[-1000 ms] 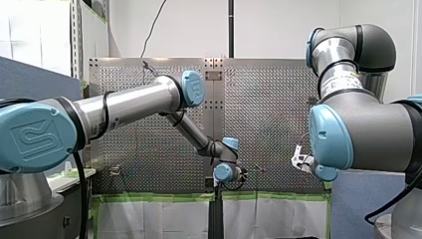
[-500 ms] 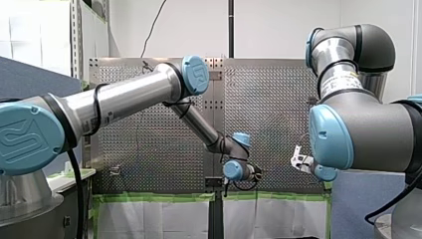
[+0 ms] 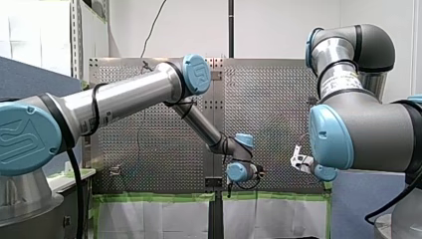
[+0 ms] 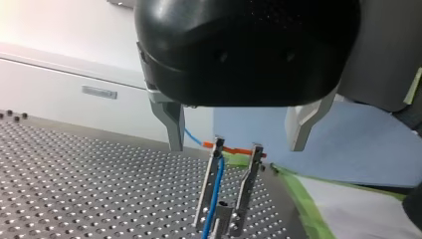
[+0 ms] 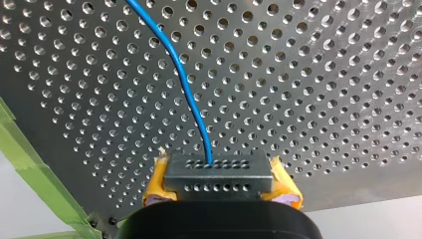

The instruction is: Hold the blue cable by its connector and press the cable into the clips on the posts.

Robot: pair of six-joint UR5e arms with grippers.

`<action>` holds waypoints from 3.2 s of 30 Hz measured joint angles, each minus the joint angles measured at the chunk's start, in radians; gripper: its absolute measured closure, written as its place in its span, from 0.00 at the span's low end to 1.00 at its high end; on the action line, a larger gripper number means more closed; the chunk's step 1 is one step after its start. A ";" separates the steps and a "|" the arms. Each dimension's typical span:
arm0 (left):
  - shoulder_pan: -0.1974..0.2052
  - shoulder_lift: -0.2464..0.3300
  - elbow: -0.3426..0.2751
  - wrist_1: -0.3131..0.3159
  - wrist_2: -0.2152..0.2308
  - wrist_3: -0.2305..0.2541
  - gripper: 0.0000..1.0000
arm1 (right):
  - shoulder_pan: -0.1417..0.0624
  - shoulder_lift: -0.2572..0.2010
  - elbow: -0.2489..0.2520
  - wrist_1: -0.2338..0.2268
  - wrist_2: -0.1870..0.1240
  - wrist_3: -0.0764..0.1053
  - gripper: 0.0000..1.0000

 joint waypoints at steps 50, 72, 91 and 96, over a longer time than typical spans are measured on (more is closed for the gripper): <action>-0.019 0.137 -0.140 0.047 -0.094 -0.021 0.01 | 0.000 0.000 -0.009 0.000 0.002 0.013 1.00; -0.017 0.341 -0.345 -0.090 -0.090 -0.096 0.01 | -0.001 0.000 -0.009 0.008 0.007 0.082 1.00; -0.039 0.515 -0.519 -0.096 -0.130 -0.092 0.01 | -0.004 -0.001 -0.009 0.024 0.032 0.082 1.00; -0.038 0.555 -0.559 -0.060 -0.134 -0.102 0.01 | -0.003 -0.001 -0.009 0.024 0.033 0.081 1.00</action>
